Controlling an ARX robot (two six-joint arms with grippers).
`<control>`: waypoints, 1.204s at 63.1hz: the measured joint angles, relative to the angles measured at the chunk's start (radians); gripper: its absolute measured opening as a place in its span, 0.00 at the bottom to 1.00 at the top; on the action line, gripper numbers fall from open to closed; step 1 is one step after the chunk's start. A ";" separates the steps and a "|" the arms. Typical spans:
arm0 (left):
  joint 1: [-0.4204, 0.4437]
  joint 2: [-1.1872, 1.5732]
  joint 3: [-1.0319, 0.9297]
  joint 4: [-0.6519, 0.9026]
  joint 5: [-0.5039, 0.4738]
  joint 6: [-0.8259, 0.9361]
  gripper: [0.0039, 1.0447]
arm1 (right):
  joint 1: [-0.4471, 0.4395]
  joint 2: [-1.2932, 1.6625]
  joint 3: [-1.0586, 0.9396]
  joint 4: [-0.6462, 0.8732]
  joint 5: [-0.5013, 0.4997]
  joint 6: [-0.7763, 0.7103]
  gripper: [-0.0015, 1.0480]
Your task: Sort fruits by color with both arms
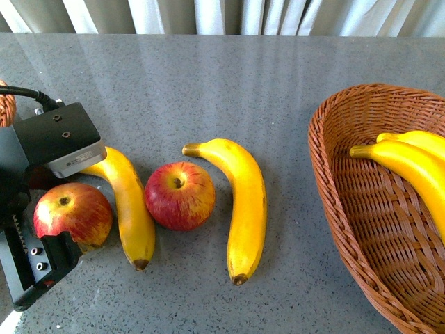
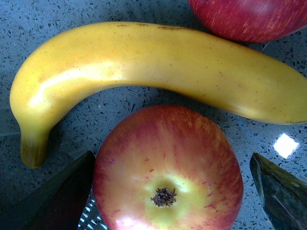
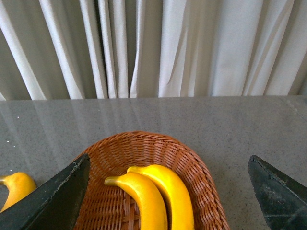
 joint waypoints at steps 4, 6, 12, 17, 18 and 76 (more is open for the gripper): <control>0.000 0.000 0.000 0.000 -0.003 0.001 0.81 | 0.000 0.000 0.000 0.000 0.000 0.000 0.91; 0.001 -0.001 0.000 0.000 -0.003 0.001 0.76 | 0.000 0.000 0.000 0.000 0.000 0.000 0.91; 0.001 -0.007 -0.003 -0.002 -0.003 0.001 0.70 | 0.000 0.000 0.000 0.000 0.000 0.000 0.91; 0.001 -0.012 -0.008 -0.003 -0.002 0.001 0.69 | 0.000 0.000 0.000 0.000 0.000 0.000 0.91; 0.001 -0.013 -0.009 -0.003 -0.002 0.002 0.69 | 0.000 0.000 0.000 0.000 0.000 0.000 0.91; 0.445 -0.148 0.254 -0.146 0.006 -0.092 0.67 | 0.000 0.000 0.000 0.000 0.000 0.000 0.91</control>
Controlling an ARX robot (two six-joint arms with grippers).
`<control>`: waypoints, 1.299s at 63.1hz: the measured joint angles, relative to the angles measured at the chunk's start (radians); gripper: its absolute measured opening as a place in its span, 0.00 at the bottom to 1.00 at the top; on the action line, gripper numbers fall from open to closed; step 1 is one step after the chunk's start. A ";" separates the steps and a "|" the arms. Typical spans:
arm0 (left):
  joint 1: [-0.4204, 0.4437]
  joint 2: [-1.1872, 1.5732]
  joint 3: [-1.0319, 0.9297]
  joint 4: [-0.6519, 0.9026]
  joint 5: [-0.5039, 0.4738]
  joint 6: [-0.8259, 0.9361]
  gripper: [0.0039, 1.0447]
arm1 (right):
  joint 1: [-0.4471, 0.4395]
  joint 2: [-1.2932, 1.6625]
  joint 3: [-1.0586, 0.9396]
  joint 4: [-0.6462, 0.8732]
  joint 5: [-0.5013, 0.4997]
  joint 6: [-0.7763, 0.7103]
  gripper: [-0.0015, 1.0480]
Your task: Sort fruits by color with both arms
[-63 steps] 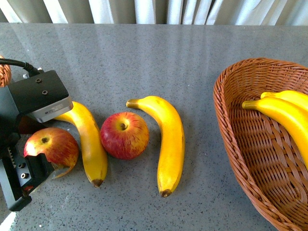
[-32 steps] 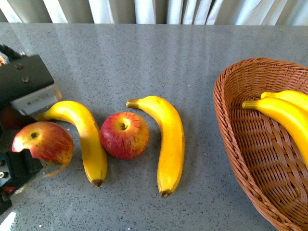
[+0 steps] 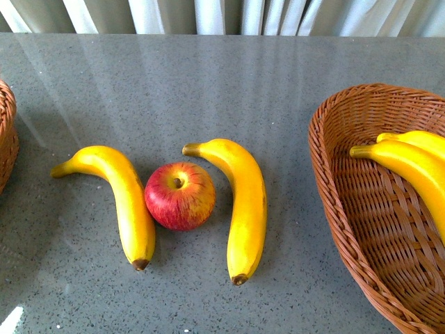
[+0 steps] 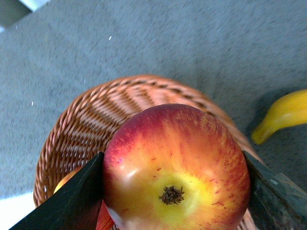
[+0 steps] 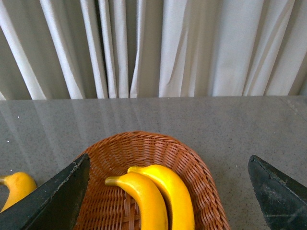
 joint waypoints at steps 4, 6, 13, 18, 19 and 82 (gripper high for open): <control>0.017 0.025 -0.006 0.004 -0.015 0.003 0.67 | 0.000 0.000 0.000 0.000 0.000 0.000 0.91; 0.022 0.031 -0.013 0.007 -0.018 0.006 0.67 | 0.000 0.000 0.000 0.000 0.000 0.000 0.91; 0.025 0.043 -0.043 0.026 -0.018 0.010 0.67 | 0.000 0.000 0.000 0.000 0.000 0.000 0.91; 0.025 0.056 -0.053 0.040 -0.022 0.009 0.67 | 0.000 0.000 0.000 0.000 0.000 0.000 0.91; 0.025 0.058 -0.053 0.042 -0.023 0.009 0.67 | 0.000 0.000 0.000 0.000 0.000 0.000 0.91; -0.355 -0.125 -0.185 0.097 0.203 -0.020 0.91 | 0.000 0.000 0.000 0.000 0.000 0.000 0.91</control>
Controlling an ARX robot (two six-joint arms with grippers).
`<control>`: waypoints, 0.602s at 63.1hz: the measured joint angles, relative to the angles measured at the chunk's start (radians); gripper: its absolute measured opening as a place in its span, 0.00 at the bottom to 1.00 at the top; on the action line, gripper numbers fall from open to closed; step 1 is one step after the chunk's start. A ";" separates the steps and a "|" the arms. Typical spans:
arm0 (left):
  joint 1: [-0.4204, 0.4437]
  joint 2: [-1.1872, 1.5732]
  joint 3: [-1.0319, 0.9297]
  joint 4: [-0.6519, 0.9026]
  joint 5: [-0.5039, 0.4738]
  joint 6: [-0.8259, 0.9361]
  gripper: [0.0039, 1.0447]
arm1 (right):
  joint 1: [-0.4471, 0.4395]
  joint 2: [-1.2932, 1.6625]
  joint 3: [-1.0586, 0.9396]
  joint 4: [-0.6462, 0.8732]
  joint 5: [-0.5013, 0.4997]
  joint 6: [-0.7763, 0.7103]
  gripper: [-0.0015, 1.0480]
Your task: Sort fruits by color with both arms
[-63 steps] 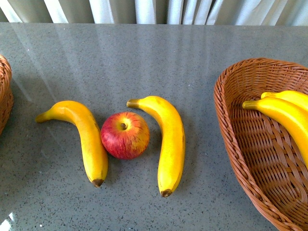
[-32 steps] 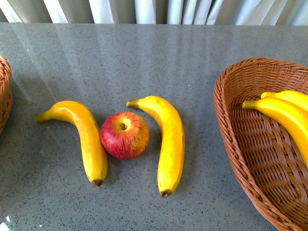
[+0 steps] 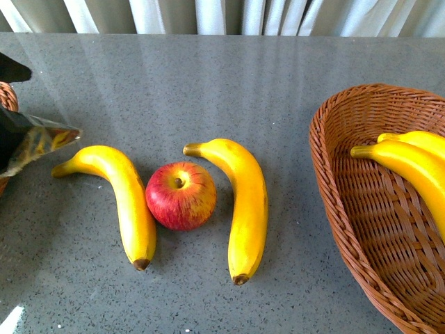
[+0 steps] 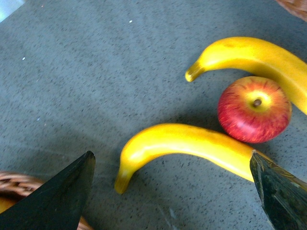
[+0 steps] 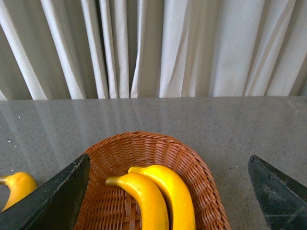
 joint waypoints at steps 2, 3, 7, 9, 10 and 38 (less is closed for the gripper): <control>-0.013 0.006 -0.002 0.007 0.001 0.000 0.91 | 0.000 0.000 0.000 0.000 0.000 0.000 0.91; -0.032 0.017 -0.003 0.015 0.003 0.000 0.91 | 0.000 0.000 0.000 0.000 0.000 0.000 0.91; -0.069 0.040 -0.008 0.032 0.010 0.002 0.91 | 0.000 0.000 0.000 0.000 0.000 0.000 0.91; -0.085 0.051 -0.011 0.037 0.014 0.003 0.91 | 0.000 0.000 0.000 0.000 0.000 0.000 0.91; -0.095 0.057 -0.014 0.039 0.017 0.005 0.91 | 0.000 0.000 0.000 0.000 0.000 0.000 0.91; -0.197 0.226 -0.003 0.074 0.000 0.027 0.91 | 0.000 0.000 0.000 0.000 0.000 0.000 0.91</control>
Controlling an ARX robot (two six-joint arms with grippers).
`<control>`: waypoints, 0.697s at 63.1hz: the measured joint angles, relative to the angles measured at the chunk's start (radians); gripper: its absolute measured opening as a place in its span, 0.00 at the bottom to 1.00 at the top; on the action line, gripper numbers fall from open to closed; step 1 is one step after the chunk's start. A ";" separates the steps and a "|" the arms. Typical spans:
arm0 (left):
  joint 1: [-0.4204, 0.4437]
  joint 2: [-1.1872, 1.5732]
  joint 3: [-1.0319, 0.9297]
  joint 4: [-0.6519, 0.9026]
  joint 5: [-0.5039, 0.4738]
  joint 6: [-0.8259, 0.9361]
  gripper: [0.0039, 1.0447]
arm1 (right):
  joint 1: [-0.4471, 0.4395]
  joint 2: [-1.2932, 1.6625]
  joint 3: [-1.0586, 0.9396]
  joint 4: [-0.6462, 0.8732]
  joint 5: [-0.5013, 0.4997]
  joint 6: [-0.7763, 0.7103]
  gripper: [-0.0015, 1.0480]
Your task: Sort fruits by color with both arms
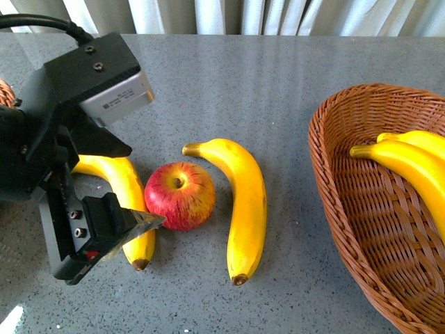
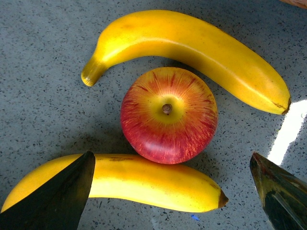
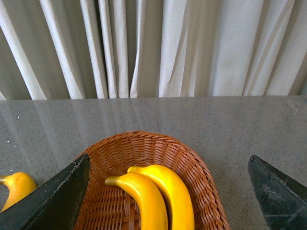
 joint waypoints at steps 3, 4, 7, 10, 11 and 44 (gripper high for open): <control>-0.008 0.015 0.009 0.005 -0.010 -0.001 0.91 | 0.000 0.000 0.000 0.000 0.000 0.000 0.91; -0.009 0.019 0.012 0.007 -0.011 -0.001 0.91 | 0.000 0.000 0.000 0.000 0.000 0.000 0.91; -0.017 0.034 0.024 0.011 -0.013 -0.005 0.91 | 0.000 0.000 0.000 0.000 0.000 0.000 0.91; -0.023 0.042 0.033 0.014 -0.015 -0.005 0.91 | 0.000 0.000 0.000 0.000 0.000 0.000 0.91; -0.024 0.044 0.035 0.015 -0.016 -0.005 0.91 | 0.000 0.000 0.000 0.000 0.000 0.000 0.91; -0.074 0.127 0.090 0.027 -0.040 -0.024 0.91 | 0.000 0.000 0.000 0.000 0.000 0.000 0.91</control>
